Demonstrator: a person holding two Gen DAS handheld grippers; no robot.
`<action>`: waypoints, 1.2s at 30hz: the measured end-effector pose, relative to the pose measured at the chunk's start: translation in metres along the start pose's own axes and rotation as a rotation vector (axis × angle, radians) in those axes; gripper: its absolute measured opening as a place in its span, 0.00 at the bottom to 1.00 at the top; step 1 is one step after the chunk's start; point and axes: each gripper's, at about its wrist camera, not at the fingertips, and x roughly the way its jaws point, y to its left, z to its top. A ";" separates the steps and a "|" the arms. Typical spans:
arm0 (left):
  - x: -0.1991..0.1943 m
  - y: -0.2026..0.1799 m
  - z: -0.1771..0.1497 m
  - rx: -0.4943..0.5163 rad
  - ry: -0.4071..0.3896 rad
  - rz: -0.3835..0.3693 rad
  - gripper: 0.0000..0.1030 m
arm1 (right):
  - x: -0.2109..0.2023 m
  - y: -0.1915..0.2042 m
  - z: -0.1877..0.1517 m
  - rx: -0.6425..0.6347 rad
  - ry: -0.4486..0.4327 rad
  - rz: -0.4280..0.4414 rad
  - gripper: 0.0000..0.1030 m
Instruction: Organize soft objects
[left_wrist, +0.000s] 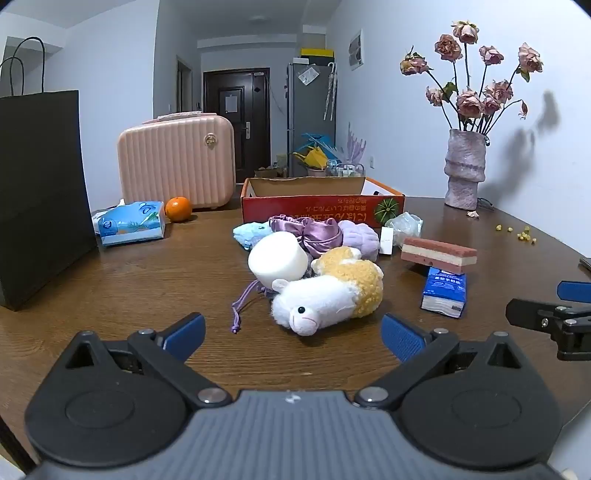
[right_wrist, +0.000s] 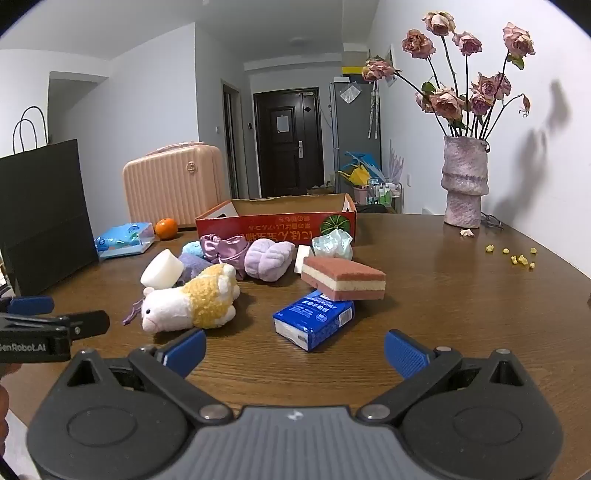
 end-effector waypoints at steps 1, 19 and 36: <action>0.000 0.000 0.000 0.000 0.001 -0.001 1.00 | 0.000 0.000 0.000 0.001 -0.001 0.001 1.00; 0.003 0.001 -0.001 -0.007 0.010 0.001 1.00 | 0.002 0.002 0.001 -0.001 0.004 0.001 1.00; -0.002 0.001 0.003 -0.006 -0.004 -0.005 1.00 | -0.002 0.004 0.005 -0.015 -0.012 -0.002 1.00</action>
